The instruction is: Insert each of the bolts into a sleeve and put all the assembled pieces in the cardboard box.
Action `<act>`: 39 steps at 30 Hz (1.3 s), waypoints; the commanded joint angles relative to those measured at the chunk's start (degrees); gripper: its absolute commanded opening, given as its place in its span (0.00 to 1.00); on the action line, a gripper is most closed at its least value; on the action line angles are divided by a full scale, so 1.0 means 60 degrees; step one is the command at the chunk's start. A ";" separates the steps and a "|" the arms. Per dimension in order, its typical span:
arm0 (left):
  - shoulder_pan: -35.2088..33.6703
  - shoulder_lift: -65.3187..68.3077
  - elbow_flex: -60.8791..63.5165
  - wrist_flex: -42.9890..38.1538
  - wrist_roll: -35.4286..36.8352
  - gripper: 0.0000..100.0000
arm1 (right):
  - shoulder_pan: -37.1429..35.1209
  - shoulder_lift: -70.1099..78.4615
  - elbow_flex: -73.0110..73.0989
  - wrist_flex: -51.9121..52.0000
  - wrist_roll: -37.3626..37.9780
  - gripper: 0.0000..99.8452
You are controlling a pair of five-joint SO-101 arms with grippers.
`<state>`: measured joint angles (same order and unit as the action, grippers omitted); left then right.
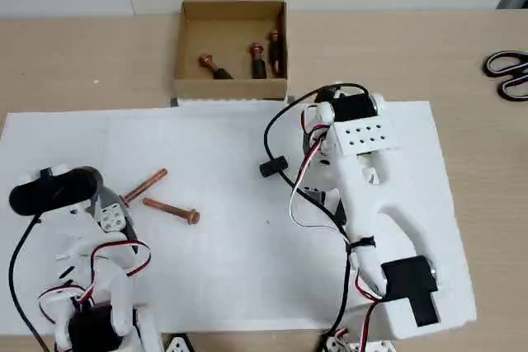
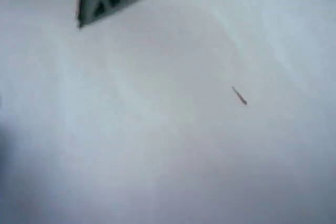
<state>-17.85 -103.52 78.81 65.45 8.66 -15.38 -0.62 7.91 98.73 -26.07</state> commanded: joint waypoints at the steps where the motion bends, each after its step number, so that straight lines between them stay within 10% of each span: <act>1: 0.0293 -0.0103 -0.0095 -0.0234 -0.0029 0.01 | 0.0110 0.0418 -0.0073 -0.0007 -0.0103 0.18; 39: 0.0293 -0.0088 0.0154 -0.0264 -0.0044 0.01 | 0.0886 0.2557 -0.0044 -0.2147 0.0352 0.11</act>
<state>-16.18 -103.52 79.78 65.45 8.66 -10.37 14.86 8.00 88.09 -25.98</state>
